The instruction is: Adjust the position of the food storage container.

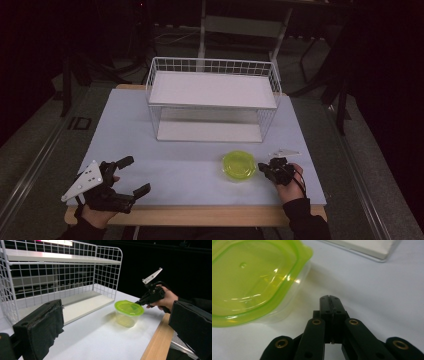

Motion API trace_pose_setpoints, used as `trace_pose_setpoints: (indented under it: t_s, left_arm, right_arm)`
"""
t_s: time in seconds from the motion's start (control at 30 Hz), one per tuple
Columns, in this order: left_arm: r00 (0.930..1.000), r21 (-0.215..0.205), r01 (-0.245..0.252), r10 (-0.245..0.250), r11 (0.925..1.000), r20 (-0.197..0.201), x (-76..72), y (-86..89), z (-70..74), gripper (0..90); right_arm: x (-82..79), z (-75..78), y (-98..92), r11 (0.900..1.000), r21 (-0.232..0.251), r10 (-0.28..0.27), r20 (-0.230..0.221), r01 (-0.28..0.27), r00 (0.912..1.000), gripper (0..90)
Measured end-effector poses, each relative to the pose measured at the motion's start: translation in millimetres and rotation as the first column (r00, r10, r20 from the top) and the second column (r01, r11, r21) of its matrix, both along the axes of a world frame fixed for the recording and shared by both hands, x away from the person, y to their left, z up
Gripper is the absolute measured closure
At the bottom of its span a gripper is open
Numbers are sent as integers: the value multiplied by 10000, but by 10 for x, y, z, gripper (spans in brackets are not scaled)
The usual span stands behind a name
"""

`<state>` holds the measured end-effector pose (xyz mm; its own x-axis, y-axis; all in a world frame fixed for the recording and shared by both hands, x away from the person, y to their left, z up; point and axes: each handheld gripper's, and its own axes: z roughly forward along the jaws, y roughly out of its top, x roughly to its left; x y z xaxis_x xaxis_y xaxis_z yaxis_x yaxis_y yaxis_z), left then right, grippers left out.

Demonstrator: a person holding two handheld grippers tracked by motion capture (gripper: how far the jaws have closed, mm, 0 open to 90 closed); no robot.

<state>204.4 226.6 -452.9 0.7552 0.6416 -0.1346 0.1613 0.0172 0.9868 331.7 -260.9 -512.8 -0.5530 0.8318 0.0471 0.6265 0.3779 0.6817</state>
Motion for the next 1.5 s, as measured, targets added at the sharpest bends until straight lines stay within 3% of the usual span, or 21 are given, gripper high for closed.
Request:
trace_pose_setpoints:
  t_s: [0.13,0.23,0.43,0.8,1.03,1.5]
  left_arm:
    - [10000,22,4,-4,10000,19,-4,0,2,5]
    - [10000,-19,31,-31,10000,11,-1,1,2,5]
    - [10000,20,57,-57,10000,38,-4,-1,5,5]
    - [10000,66,90,-90,9999,32,-5,-6,4,5]
    - [9999,84,120,-120,9999,22,-4,-8,3,5]
    - [9999,168,130,-130,9998,8,-7,-11,6,5]
  right_arm:
    - [12,-23,35,9999,48,111,-154,-110,9998,900]
    - [29,-73,59,9986,500,203,-537,-176,9984,900]
    - [21,-119,149,9983,403,439,-717,-411,9965,900]
    - [-23,-114,355,9963,97,855,-646,-850,9942,900]
    - [-29,-106,522,9936,282,1115,-711,-1098,9912,900]
    - [-18,-142,941,9817,229,1903,-828,-1891,9782,900]
